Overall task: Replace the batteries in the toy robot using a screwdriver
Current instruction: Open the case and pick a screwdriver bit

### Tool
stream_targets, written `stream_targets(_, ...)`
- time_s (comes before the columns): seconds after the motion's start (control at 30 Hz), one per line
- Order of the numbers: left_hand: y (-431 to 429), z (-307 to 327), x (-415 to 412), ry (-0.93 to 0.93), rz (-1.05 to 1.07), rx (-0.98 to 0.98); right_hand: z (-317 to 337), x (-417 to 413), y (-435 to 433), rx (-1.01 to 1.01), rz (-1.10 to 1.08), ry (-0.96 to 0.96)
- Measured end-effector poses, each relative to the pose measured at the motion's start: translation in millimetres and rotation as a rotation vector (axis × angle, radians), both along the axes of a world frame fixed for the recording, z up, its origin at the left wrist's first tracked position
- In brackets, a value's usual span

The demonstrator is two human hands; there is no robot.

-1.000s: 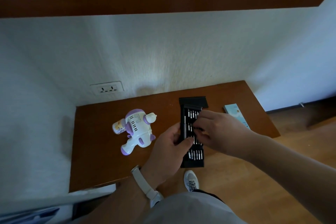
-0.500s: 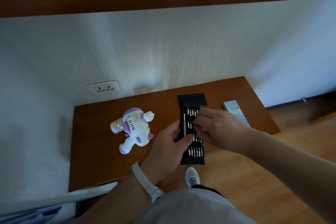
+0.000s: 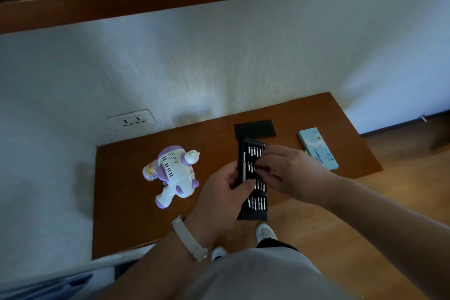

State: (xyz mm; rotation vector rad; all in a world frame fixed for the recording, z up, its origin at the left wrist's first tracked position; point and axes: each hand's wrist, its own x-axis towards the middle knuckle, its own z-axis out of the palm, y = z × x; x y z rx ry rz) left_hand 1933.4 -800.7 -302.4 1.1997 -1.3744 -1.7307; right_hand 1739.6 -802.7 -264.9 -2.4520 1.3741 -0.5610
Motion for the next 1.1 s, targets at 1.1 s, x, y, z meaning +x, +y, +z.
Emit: stream_targets(1.1, -27.6, 29.1, -93.6, -0.118, -0.022, 0.058, -12.6, -102.9, -50.4, 0.335, -0.005, -0.024)
